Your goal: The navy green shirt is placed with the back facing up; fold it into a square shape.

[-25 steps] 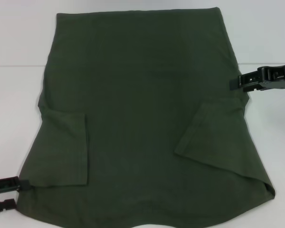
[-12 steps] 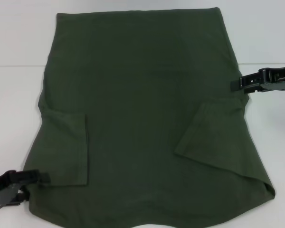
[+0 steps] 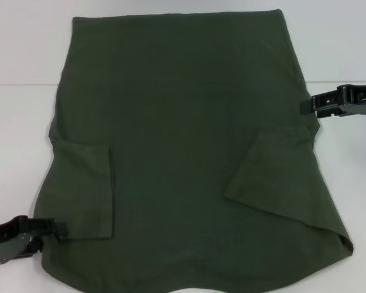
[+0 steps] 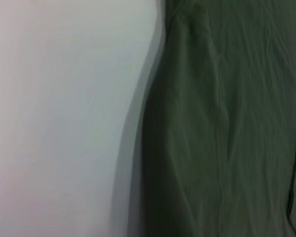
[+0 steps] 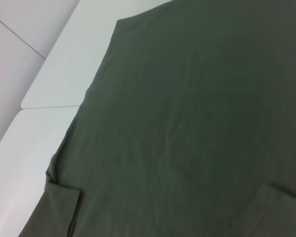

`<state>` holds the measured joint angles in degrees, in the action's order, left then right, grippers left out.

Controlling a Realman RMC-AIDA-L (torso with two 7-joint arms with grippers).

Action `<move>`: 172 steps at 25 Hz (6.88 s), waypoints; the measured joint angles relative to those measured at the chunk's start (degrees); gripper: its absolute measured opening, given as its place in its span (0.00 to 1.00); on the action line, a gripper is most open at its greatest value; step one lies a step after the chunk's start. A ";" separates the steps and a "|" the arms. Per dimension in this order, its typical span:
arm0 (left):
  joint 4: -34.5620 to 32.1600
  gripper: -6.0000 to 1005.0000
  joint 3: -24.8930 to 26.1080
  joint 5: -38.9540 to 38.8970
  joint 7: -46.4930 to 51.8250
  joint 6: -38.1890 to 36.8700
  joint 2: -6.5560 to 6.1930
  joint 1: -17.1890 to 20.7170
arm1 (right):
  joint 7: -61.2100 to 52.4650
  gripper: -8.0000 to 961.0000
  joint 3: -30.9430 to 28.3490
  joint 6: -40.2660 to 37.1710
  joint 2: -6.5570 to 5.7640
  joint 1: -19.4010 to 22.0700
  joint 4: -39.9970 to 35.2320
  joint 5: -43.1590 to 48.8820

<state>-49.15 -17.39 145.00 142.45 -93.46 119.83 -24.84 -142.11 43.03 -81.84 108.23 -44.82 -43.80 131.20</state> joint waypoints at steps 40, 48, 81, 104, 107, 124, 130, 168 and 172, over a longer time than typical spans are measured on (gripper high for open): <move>0.45 0.03 0.61 -6.15 -6.13 -4.19 -1.10 -0.74 | 9.02 0.60 0.94 -14.12 2.87 8.12 -3.04 17.71; 1.11 0.03 0.61 -6.23 -6.13 -4.18 -1.09 -1.23 | 8.98 0.60 1.17 -12.06 3.87 8.32 -3.04 18.39; 1.16 0.03 0.60 -6.22 -6.09 -4.15 -1.00 -1.21 | 9.31 0.60 1.13 -10.16 6.74 6.59 -1.00 16.79; 1.02 0.03 0.21 -6.77 -8.05 -6.68 -1.31 -1.27 | 10.50 0.08 0.23 -12.34 5.90 7.17 -1.15 16.49; 0.03 0.03 -0.17 -5.76 -9.46 -10.07 -1.56 -1.03 | 11.34 0.05 -1.30 -14.51 5.44 7.41 -1.44 16.43; -9.01 0.03 -0.64 -2.38 -12.00 -23.38 -0.19 7.58 | 14.43 0.02 -3.20 -28.18 5.45 14.80 -5.92 16.42; -7.85 0.03 -0.65 -3.32 -13.12 -24.44 -0.65 6.26 | 16.33 0.03 -6.06 -28.71 4.99 14.79 -4.53 12.67; 7.92 0.03 -22.52 -8.91 9.04 44.32 -2.76 -18.47 | 15.11 0.04 6.01 42.75 7.44 -2.77 10.39 -10.52; 10.12 0.03 -23.90 -8.36 8.74 47.01 -2.29 -19.71 | 15.63 0.04 6.71 48.20 7.74 -5.23 14.76 -8.49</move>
<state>-39.02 -41.29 136.64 151.19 -46.44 117.54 -44.55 -126.49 49.74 -33.64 115.98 -50.05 -29.04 122.71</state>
